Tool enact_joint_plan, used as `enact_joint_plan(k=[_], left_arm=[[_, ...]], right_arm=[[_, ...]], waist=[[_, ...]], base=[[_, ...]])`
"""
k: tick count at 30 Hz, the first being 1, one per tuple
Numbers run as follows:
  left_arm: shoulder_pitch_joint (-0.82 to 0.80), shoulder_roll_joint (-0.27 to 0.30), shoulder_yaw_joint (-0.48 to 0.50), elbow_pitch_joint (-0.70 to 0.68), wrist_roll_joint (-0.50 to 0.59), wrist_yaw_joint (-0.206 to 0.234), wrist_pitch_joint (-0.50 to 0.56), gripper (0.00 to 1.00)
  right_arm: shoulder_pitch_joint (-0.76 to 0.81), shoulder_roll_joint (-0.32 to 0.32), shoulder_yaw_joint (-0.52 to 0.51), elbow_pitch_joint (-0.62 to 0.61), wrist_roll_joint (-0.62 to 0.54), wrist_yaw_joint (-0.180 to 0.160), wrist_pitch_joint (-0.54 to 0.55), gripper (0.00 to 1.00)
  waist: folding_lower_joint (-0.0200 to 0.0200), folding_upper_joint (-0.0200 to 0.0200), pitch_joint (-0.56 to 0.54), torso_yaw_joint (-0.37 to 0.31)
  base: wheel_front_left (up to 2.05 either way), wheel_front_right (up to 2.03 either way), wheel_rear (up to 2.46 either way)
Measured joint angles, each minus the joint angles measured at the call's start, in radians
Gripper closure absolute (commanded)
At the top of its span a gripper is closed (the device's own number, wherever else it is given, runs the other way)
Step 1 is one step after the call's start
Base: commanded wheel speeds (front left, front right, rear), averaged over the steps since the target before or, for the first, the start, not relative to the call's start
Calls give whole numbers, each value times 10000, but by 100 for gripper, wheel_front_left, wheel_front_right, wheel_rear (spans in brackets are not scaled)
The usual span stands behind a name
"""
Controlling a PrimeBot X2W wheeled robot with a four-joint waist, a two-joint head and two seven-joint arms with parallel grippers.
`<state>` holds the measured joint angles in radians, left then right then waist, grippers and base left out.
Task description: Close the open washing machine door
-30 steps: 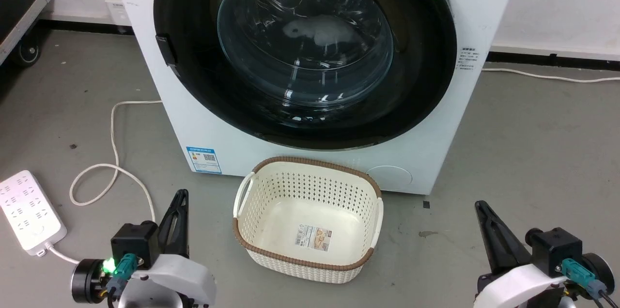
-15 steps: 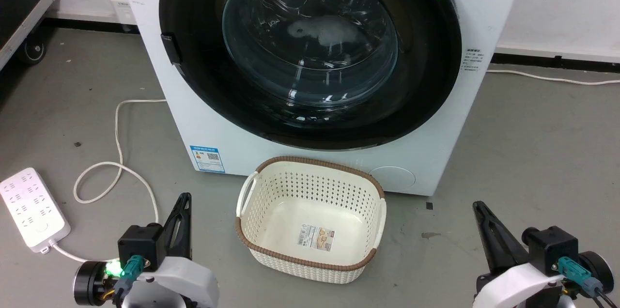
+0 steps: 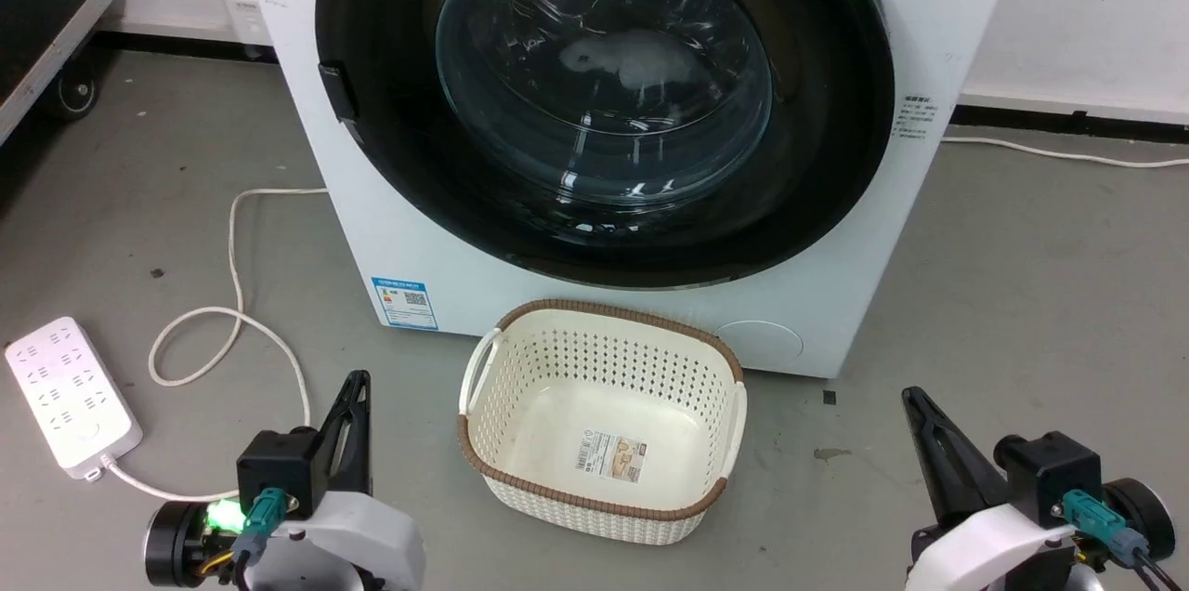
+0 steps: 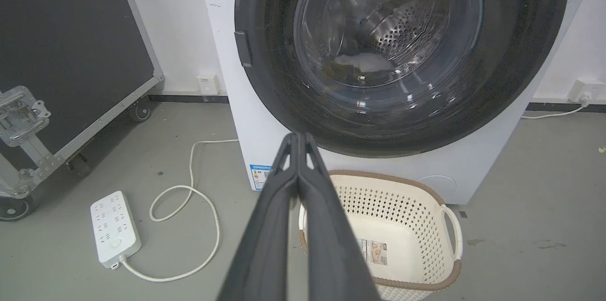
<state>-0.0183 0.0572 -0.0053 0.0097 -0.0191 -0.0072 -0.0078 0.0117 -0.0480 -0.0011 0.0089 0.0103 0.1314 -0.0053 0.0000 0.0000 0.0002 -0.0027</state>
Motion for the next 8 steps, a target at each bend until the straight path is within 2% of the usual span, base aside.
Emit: enact_joint_plan(k=[8], left_arm=[[39,-56,27,-46,167,52,75,100]], right_arm=[[-1,0,8,-31,-27,0,38,100]], waist=[[0,0,-2,28]], base=[[0,0,0]])
